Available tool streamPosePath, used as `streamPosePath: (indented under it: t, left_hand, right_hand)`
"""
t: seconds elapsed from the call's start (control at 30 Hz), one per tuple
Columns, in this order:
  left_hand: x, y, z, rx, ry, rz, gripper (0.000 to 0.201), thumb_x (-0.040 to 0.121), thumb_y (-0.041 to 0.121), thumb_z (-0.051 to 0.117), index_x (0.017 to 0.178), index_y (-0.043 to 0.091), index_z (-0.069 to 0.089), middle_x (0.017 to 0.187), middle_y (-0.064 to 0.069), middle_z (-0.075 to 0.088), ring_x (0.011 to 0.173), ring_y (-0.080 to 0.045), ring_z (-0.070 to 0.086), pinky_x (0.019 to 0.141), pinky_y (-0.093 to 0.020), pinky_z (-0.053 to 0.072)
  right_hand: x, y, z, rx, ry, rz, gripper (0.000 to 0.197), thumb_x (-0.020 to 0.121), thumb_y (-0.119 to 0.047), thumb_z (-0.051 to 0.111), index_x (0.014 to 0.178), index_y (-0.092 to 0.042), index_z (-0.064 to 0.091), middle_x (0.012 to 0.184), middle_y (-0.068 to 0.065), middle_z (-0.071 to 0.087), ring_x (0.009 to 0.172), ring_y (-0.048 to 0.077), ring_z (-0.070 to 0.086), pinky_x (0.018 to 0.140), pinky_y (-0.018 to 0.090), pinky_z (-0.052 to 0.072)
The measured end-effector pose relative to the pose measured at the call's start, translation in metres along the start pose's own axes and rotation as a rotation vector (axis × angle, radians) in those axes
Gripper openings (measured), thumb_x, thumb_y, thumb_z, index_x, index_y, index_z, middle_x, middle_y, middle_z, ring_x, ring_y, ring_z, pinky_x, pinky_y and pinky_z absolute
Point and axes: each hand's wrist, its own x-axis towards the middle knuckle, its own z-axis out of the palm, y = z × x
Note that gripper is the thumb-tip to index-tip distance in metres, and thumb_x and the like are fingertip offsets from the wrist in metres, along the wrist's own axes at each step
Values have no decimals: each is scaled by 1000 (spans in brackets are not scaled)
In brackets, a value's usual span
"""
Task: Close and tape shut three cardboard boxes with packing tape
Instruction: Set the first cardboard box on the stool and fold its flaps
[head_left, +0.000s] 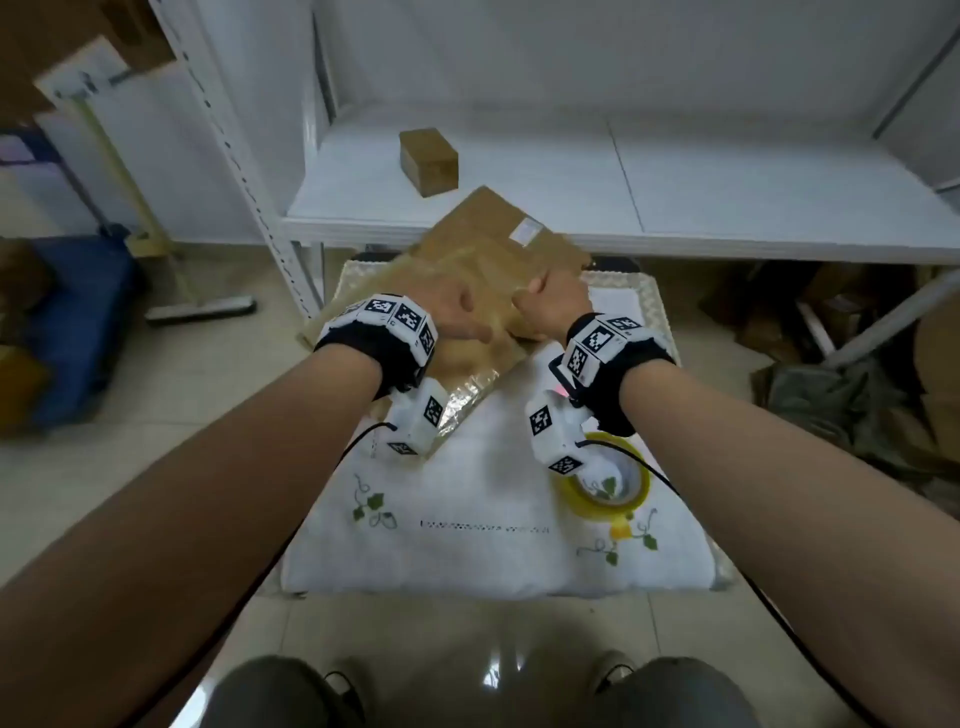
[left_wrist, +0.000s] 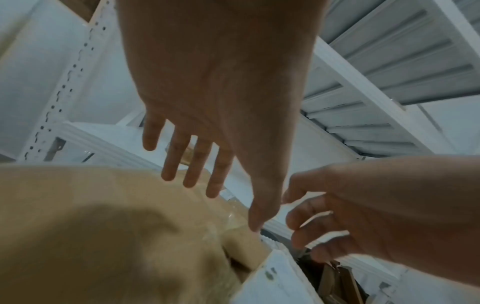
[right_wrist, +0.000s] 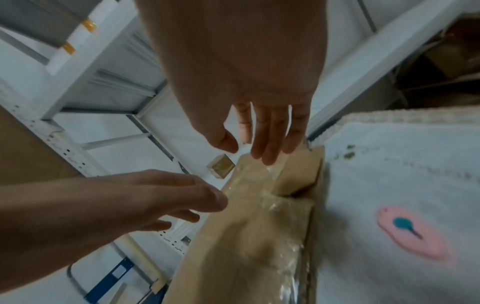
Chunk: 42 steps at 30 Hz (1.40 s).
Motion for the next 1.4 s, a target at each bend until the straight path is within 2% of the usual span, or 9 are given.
streamPosePath:
  t: [0.1,0.27,0.43,0.53,0.67,0.77,1.03,1.13,1.4]
  left_hand:
    - [21,-14,38,13,-8,-58,80,75,47,81,141,17,46,141,-6,47,124,-29,50,93,-34,42]
    - [38,-28,91,57,45,-102,104,64,43,90,148,17,33,146,-12,39,130,-38,43,104,-48,42]
    - [42,-36,115,120,90,-78,118,57,49,92,151,19,27,152,-15,30,137,-44,32,112,-54,31]
    - [37,-34,119,111,120,-42,113,66,42,89,154,20,22,154,-16,29,139,-44,29,114,-54,29]
    - [27,-37,120,32,210,-5,99,74,39,82,154,22,25,152,-12,34,135,-38,36,111,-47,34]
    - [22,-43,124,-44,287,1,95,74,38,79,153,24,29,153,-12,34,135,-37,38,112,-50,35]
    - [-11,-50,122,-205,410,93,124,52,63,86,155,34,24,163,-5,19,147,-31,22,118,-58,20]
    - [-32,-54,103,-247,546,123,130,50,88,66,157,34,18,166,-3,13,150,-27,17,121,-59,13]
    - [-48,-74,93,-703,788,-367,120,73,81,53,157,6,12,164,-16,13,149,-38,17,121,-54,18]
  right_hand:
    - [15,31,38,85,-96,78,10,95,-22,62,98,-17,54,107,10,60,104,29,65,91,41,57]
    - [41,74,94,222,-66,232,73,64,-45,62,126,-7,57,130,14,59,115,34,61,93,48,58]
    - [44,92,114,425,34,235,87,76,-42,63,150,-3,37,145,20,48,127,38,55,104,45,51]
    - [41,93,114,527,140,257,68,88,-19,64,144,4,33,134,22,55,121,38,58,104,46,50]
    - [32,91,113,798,92,249,27,85,-16,72,102,2,61,88,14,68,66,22,65,61,32,54]
    - [21,87,115,873,-51,203,22,94,-24,71,84,-7,61,66,3,58,50,14,50,54,27,44]
    - [-21,78,108,1302,-172,87,35,102,2,49,137,5,47,116,25,64,80,29,69,54,39,62]
    - [-28,69,97,1447,-251,-48,41,104,2,43,144,-7,43,139,23,58,115,39,65,91,59,57]
    - [-38,63,100,1614,-310,-150,50,103,10,34,141,-20,44,151,25,43,137,47,45,101,72,42]
